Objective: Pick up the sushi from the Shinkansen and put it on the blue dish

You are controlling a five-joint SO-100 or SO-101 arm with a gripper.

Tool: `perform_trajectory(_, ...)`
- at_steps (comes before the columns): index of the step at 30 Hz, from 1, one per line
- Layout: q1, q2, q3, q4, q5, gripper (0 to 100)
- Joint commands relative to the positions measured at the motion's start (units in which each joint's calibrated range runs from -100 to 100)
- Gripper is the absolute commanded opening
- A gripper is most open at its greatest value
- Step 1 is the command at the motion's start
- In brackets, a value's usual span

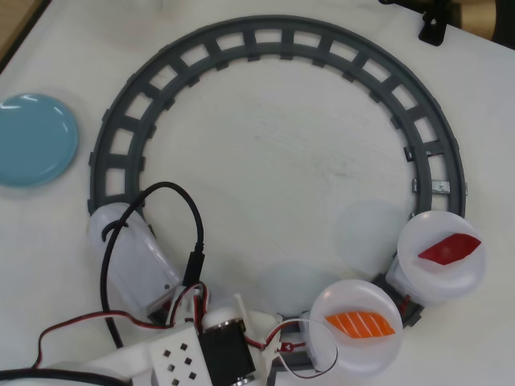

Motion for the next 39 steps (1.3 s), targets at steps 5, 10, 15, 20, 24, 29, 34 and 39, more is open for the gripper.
perform_trajectory(5, -5.8, -1.2, -3.9, -0.3, -4.9, 3)
perform_trajectory(10, -14.9, -1.2, -11.4, 0.2, -11.9, 3)
perform_trajectory(15, -25.8, -1.3, -21.8, 0.4, -18.2, 3)
perform_trajectory(20, -38.2, -1.2, -29.4, 2.6, -21.4, 3)
perform_trajectory(24, -49.3, 0.0, -29.1, 2.5, -22.4, 3)
perform_trajectory(29, -59.5, 3.1, -25.0, 1.8, -23.6, 3)
perform_trajectory(34, -65.4, 7.2, -21.7, -3.5, -24.7, 3)
perform_trajectory(39, -70.4, 11.3, -19.6, -9.2, -25.0, 3)
